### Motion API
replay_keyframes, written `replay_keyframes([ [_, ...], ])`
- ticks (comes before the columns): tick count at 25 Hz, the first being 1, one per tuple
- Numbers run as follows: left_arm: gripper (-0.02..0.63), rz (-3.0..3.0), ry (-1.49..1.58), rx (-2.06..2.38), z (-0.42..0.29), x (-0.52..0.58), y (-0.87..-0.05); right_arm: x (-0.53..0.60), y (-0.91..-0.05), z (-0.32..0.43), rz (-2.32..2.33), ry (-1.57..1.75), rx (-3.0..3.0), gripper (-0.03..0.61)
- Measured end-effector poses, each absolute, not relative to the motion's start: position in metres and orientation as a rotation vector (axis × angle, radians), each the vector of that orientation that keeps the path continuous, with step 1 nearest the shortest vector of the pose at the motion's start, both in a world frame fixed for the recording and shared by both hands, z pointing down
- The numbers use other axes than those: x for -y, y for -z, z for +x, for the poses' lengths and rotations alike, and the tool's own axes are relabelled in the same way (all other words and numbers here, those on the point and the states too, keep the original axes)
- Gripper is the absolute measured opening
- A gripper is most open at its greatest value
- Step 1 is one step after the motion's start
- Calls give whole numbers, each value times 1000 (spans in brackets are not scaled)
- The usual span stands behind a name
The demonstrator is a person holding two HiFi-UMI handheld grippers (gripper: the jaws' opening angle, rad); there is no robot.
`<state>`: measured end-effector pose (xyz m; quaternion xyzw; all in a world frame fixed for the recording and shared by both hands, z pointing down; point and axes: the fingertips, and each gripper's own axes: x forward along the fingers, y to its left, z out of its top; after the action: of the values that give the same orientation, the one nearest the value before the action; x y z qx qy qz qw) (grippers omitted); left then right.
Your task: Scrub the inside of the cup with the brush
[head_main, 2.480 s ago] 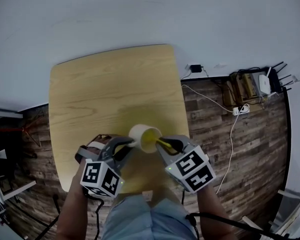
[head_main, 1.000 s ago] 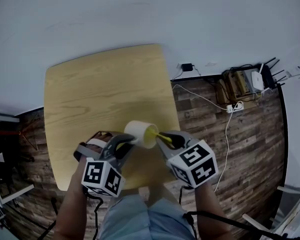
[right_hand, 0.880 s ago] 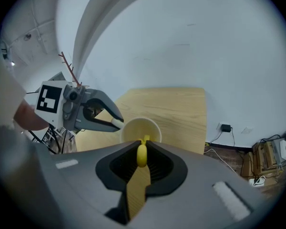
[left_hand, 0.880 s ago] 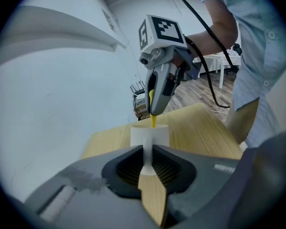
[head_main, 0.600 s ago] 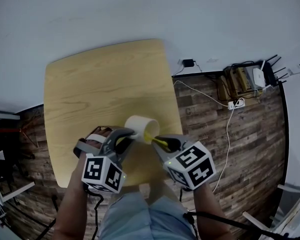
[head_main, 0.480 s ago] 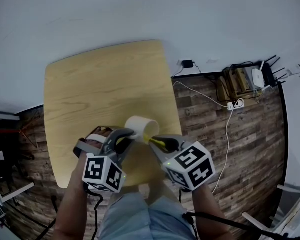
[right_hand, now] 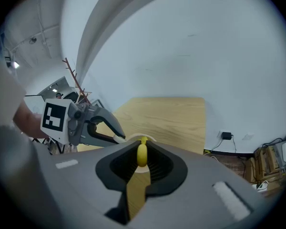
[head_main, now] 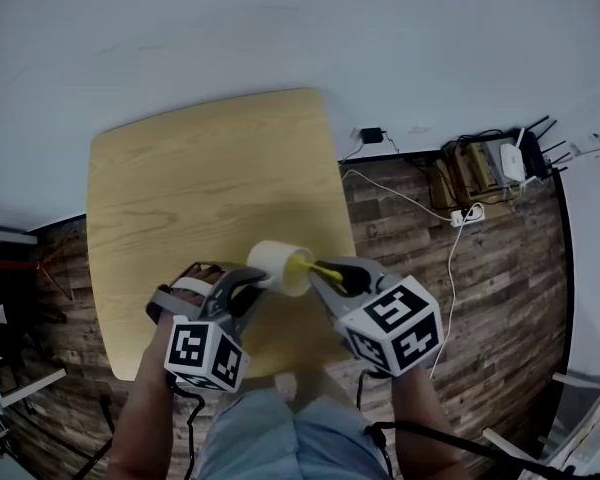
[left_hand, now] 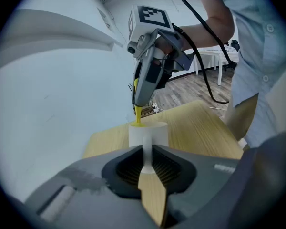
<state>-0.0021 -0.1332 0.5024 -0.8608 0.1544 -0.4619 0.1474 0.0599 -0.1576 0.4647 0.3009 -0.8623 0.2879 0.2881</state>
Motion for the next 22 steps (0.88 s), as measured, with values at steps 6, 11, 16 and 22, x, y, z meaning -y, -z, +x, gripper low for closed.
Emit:
replay_keyframes([
  [6, 77, -2481, 1316, -461, -1, 134, -500, 149, -479, 79, 837, -805, 2250, 39],
  [11, 77, -2492, 1306, -488, -1, 137, -501, 130, -490, 79, 835, -865, 2211, 40],
  [16, 77, -2497, 1309, -520, -1, 140, -501, 117, -488, 68, 817, -903, 2229, 40],
  [22, 77, -2490, 1320, -544, -4, 138, -505, 115, -476, 53, 812, -916, 2280, 40],
])
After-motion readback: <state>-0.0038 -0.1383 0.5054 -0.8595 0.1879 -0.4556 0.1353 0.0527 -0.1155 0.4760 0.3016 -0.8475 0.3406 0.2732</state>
